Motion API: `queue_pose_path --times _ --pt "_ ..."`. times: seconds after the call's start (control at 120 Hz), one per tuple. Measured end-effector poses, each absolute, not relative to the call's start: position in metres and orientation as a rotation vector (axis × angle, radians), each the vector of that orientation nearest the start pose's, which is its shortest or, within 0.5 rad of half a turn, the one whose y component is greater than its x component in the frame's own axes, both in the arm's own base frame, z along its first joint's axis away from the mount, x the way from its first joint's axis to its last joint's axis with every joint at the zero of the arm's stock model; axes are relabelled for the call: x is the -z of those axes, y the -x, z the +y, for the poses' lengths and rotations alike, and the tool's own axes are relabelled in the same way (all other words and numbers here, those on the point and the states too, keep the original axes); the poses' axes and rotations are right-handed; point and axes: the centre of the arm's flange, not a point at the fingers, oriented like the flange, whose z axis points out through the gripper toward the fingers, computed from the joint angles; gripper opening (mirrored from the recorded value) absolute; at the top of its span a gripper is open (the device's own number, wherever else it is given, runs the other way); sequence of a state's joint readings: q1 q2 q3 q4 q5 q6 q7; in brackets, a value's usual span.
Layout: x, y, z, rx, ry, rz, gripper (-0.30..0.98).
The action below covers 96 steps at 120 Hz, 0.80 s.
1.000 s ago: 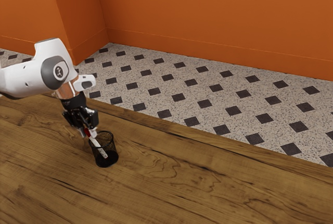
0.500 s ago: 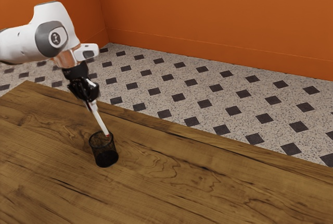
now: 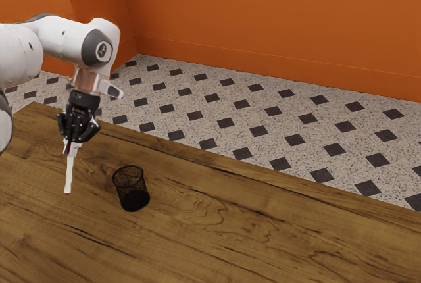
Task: Take the marker out of the pen holder and place it to the left of the pen holder.
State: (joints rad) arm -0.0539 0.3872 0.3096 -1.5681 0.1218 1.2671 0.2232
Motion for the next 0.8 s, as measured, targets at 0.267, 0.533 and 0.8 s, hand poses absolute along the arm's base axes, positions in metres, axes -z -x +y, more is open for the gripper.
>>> queue_pose_path --times 0.267,0.533,0.8 --pt "-0.335 -0.566 0.163 -1.37 2.693 -0.216 -0.1" --pt "-0.316 -0.557 0.179 -1.479 2.622 -0.312 0.25" --pt "-0.331 -0.558 0.189 -1.407 2.679 -0.379 0.56"
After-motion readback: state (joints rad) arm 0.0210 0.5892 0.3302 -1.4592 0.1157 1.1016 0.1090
